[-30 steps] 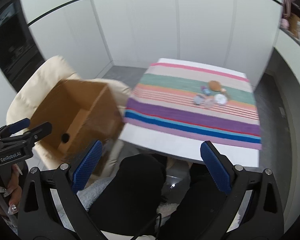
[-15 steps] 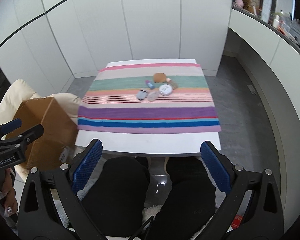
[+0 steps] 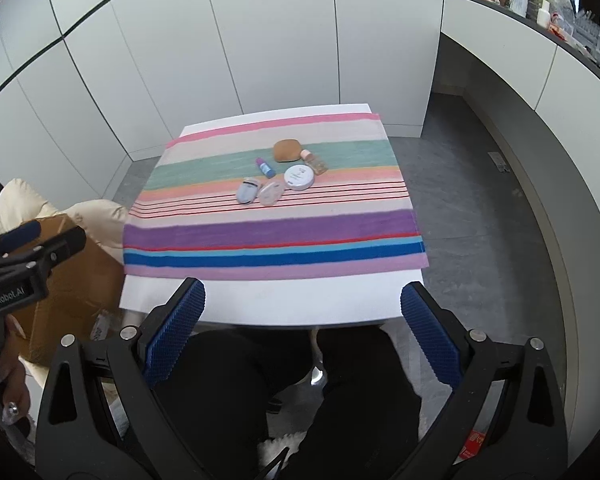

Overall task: Organize objects
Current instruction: 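Move both open tools back over the cosmetics on the cloth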

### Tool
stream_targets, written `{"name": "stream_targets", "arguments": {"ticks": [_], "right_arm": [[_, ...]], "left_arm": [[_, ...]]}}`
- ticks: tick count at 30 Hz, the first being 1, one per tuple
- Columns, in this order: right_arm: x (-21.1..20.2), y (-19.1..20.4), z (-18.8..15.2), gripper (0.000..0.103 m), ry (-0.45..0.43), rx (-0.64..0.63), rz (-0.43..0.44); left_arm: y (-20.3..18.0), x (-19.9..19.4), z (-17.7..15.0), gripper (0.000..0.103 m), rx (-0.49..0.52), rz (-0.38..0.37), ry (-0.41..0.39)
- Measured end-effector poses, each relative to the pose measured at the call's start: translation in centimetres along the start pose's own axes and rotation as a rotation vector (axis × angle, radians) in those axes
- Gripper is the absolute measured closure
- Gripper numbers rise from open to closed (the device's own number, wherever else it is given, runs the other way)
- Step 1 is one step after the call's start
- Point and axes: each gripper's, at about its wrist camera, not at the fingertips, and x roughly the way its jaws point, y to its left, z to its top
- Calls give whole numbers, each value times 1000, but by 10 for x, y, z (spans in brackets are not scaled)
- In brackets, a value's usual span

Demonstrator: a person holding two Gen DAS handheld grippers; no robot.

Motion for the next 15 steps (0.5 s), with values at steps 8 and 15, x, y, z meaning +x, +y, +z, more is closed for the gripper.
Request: {"name": "stream_targets", "arguments": {"ticks": [8, 15], "right_arm": [[50, -16, 23, 3, 56, -2, -3], [98, -24, 51, 3, 78, -17, -27]], "left_arm": [[-10, 48, 44, 4, 11, -33, 54], [-22, 103, 78, 4, 65, -41, 54]]}}
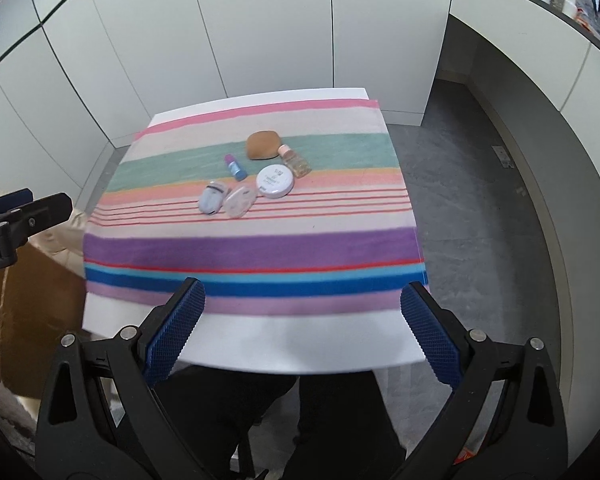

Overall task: Organize objects
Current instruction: 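Move both open tools back over the cosmetics on the cloth, then grasp the white round compact with the right tool while the left tool grasps the clear eyelash curler case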

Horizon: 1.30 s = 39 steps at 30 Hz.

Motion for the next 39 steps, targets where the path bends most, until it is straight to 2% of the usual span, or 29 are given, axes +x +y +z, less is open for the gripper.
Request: {"name": "stream_targets", "arguments": {"ticks": [8, 14, 18, 22, 26, 33, 34, 35, 37, 39], "right_arm": [[63, -11, 31, 3, -2, -6, 2], [131, -13, 37, 3, 57, -29, 32], [170, -14, 41, 3, 83, -10, 78], [203, -8, 55, 11, 26, -20, 75], [230, 5, 68, 20, 22, -68, 61], [257, 26, 80, 23, -11, -97, 70], [258, 28, 82, 31, -18, -102, 69], [259, 30, 82, 44, -20, -108, 75], [259, 36, 83, 44, -35, -135, 33], [258, 35, 81, 45, -38, -137, 40]], "left_arm": [[3, 70, 12, 4, -12, -7, 50], [2, 135, 6, 4, -45, -28, 120], [1, 172, 2, 4, -64, -17, 164], [2, 198, -1, 4, -80, -4, 194], [3, 211, 1, 4, -91, -2, 192], [0, 224, 8, 4, -67, 18, 161], [-1, 226, 9, 4, -65, 20, 160], [-2, 229, 9, 4, -65, 17, 157], [-5, 233, 11, 4, -63, 9, 155], [-8, 237, 13, 4, -57, -2, 147]]}}
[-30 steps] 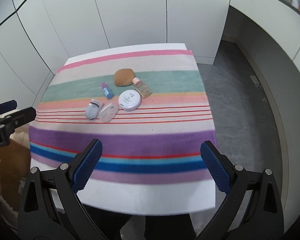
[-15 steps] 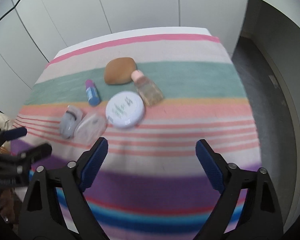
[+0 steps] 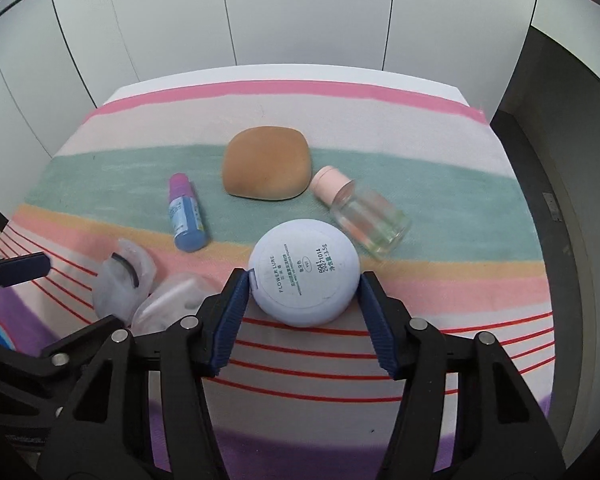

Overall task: Organize objects
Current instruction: 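Grasp the white round compact with the right tool while the left tool grasps the clear eyelash curler case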

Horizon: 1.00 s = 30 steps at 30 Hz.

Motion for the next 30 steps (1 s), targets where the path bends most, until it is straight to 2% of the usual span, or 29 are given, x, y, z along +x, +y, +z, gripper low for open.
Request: {"name": "stream_targets", "arguments": {"ticks": [4, 9, 14, 16, 19, 21, 22, 23, 24, 25, 26, 30], "right_arm": [[-7, -12, -7, 45, 14, 23, -16], [-16, -27, -17, 45, 38, 57, -21], [-20, -33, -23, 45, 43, 58, -22], [-20, -34, -25, 45, 47, 63, -18], [-21, -35, -28, 45, 52, 66, -13], [-23, -35, -30, 45, 52, 58, -11], [-23, -35, -31, 45, 53, 56, -11], [-25, -35, -32, 45, 53, 54, -10], [-26, -35, -34, 45, 53, 53, -11], [-26, -35, -34, 45, 54, 54, -10], [-26, -35, -34, 45, 55, 55, -9], [-31, -31, -36, 45, 61, 42, -4]], "left_arm": [[-4, 5, 8, 4, 3, -12, -24], [2, 6, 13, 8, -57, -26, -18], [17, 9, 14, 8, -102, -39, -5], [13, 10, 11, 8, -69, -38, -2], [0, 16, 6, 8, 12, 20, -2], [-1, 18, 4, 10, 20, 9, -16], [-1, 17, 4, 17, 17, 7, -25], [-1, 14, 5, 32, 20, 4, -41], [-2, 12, 5, 41, 26, 1, -50], [-3, 10, 7, 63, 35, -4, -55], [-5, 9, 9, 66, 47, -9, -53], [-13, 9, 13, 67, 88, -9, -32]]}}
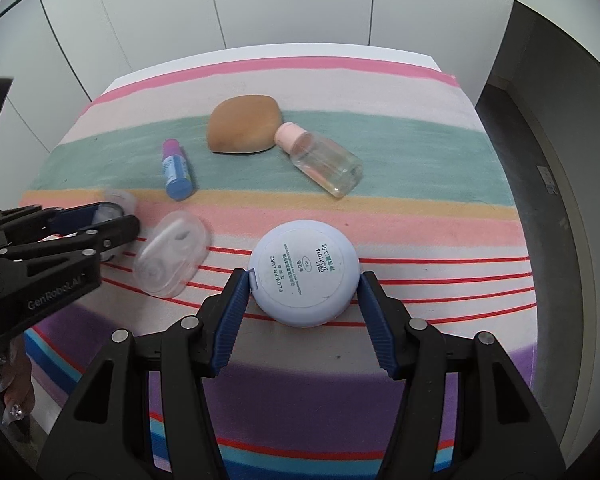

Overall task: Organize objects
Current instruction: 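Grasp the white round compact with the right tool while the left tool grasps the clear eyelash curler case, then lift the white compact and clear curler case off the cloth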

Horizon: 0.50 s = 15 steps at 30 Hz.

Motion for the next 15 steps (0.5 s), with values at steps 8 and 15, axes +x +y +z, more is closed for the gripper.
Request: {"name": "stream_targets", "arguments": {"ticks": [8, 15], "right_arm": [[-25, 11, 2, 45, 5, -26, -14], [-70, 16, 8, 45, -24, -31, -5]], "left_arm": [[2, -19, 8, 67, -36, 71, 14], [19, -60, 17, 67, -84, 104, -6]]}}
